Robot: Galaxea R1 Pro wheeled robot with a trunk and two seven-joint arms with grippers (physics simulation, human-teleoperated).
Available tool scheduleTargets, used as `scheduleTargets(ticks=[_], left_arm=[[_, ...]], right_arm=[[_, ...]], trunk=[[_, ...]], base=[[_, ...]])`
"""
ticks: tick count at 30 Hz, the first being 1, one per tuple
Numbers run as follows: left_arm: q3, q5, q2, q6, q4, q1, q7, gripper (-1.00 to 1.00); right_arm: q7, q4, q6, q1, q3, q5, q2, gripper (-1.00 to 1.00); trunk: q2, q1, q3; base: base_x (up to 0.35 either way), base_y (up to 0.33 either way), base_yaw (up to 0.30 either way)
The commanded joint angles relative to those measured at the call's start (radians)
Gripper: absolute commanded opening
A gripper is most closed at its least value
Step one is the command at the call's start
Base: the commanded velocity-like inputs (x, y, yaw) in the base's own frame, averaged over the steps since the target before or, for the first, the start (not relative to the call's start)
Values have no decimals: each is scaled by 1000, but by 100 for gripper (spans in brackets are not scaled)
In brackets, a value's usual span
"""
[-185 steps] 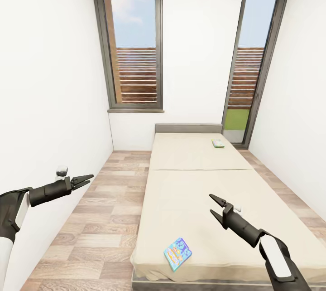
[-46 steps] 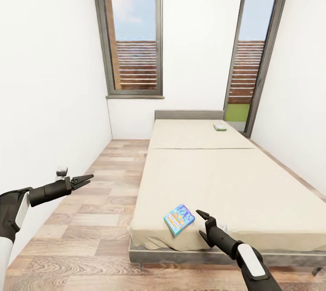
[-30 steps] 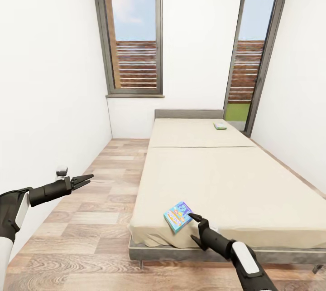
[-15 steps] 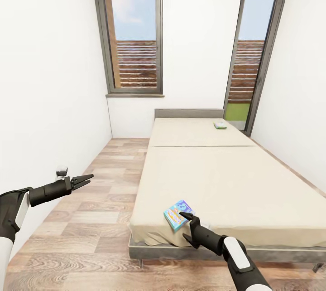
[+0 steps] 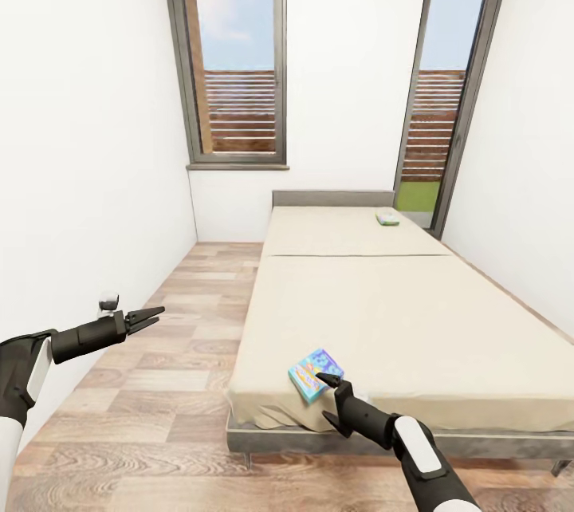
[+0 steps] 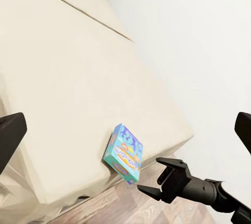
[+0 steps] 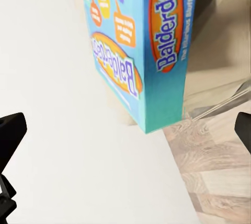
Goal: Put all the toys in the child's room - the three board games (two on the bed and one on the table), the two jigsaw puzzles on the table, and the tennis ball on the table - inside the toy box on the table in the child's room.
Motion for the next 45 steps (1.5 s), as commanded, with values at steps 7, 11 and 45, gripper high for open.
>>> scheduleTargets(ticks=[7,11,45], left_arm=[[1,2,0,9,0,-1,0,100],[1,2,0,9,0,-1,-1,100],[0,4,0,7,0,-1,-5,100]], right_arm=[[6,0,5,-1,-7,4,-1,100],[8,0,5,-1,-7,4,0,100],[9,0,1,-1,-6,6,7,100]], trunk=[[-50,27,-23],[-64,34,-29],[-92,50,-42]], base=[[0,0,0],[0,0,0],[14,6,0]])
